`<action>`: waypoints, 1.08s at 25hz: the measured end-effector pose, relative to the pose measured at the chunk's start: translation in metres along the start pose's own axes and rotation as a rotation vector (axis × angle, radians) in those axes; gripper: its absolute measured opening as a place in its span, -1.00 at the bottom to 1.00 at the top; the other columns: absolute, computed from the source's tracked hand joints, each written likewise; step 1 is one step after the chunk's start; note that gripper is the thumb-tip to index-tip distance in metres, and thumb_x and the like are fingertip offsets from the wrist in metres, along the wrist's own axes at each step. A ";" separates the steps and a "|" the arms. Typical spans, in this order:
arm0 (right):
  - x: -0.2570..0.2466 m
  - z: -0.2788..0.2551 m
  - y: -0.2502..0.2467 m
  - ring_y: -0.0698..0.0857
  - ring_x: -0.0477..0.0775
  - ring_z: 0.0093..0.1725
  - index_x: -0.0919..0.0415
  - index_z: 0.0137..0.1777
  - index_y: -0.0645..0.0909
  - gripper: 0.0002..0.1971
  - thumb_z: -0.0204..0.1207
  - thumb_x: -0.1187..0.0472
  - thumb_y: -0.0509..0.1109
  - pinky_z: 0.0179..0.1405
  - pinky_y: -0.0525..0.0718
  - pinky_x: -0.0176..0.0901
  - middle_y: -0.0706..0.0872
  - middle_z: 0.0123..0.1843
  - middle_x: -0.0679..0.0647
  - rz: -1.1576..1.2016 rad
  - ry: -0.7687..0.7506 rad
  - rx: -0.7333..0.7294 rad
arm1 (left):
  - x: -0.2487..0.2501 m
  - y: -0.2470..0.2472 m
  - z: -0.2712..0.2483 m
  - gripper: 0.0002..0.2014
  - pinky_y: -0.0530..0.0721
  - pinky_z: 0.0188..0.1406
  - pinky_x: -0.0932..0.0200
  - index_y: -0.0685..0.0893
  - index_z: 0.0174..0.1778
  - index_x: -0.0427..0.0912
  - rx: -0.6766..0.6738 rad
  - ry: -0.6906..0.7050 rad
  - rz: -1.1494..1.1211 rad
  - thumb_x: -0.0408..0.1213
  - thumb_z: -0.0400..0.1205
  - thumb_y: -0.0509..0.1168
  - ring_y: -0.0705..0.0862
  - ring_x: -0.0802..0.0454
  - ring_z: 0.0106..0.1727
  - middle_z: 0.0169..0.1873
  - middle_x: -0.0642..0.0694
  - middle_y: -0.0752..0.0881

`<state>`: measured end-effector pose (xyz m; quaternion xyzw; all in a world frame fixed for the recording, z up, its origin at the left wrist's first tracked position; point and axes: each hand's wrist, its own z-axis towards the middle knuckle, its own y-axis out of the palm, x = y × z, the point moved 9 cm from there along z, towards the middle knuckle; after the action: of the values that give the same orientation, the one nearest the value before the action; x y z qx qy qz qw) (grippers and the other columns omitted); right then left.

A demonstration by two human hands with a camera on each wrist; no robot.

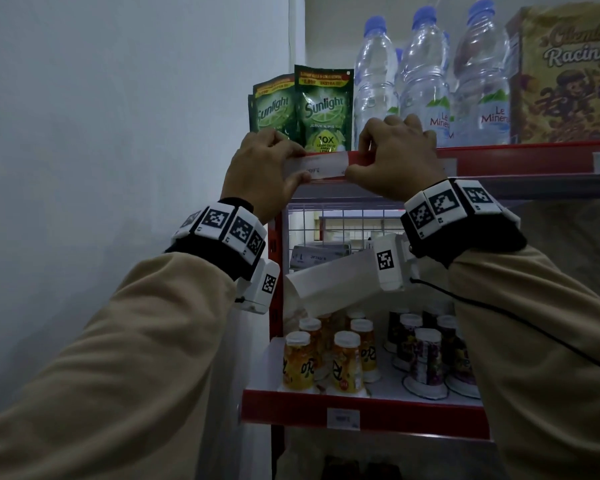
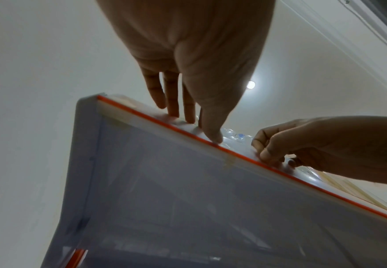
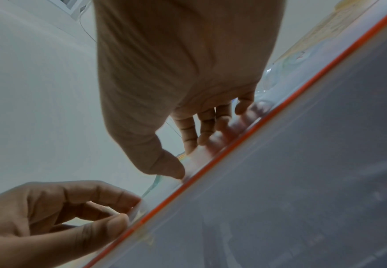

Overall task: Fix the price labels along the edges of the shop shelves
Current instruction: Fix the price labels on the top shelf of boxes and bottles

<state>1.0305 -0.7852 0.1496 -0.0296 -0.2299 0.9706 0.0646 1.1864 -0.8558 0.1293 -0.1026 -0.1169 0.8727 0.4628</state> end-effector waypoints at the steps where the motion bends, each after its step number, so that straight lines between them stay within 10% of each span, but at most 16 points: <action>1: -0.003 0.001 0.000 0.43 0.23 0.24 0.08 -0.01 0.52 -0.66 0.33 -0.09 0.43 0.22 0.36 0.12 0.55 0.07 0.11 0.022 -0.009 0.009 | 0.000 -0.001 0.000 -0.61 0.47 0.20 0.10 0.70 0.24 -0.11 0.018 0.014 -0.004 0.00 0.55 0.40 0.51 -0.09 0.21 0.11 -0.12 0.62; 17: -0.059 0.006 0.012 0.50 0.18 0.19 0.14 0.16 0.65 -0.68 0.40 0.14 0.43 0.10 0.39 -0.15 0.64 0.12 0.16 0.107 -0.264 -0.012 | -0.004 0.009 0.005 -0.67 0.33 0.13 0.10 0.56 0.16 -0.07 -0.021 0.018 0.020 -0.04 0.55 0.39 0.55 0.00 0.13 0.05 -0.01 0.63; 27: -0.064 0.016 0.024 0.52 0.18 0.22 0.12 0.05 0.61 -0.58 0.37 -0.18 0.44 0.34 0.48 0.09 0.63 0.09 0.14 0.054 -0.187 -0.141 | -0.005 0.004 0.002 -0.69 0.41 0.17 0.09 0.64 0.16 -0.12 -0.012 0.058 0.062 -0.05 0.57 0.35 0.51 -0.07 0.17 0.11 -0.13 0.58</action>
<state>1.0894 -0.8223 0.1552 0.0506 -0.3018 0.9519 0.0143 1.1854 -0.8620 0.1303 -0.1340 -0.1056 0.8826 0.4380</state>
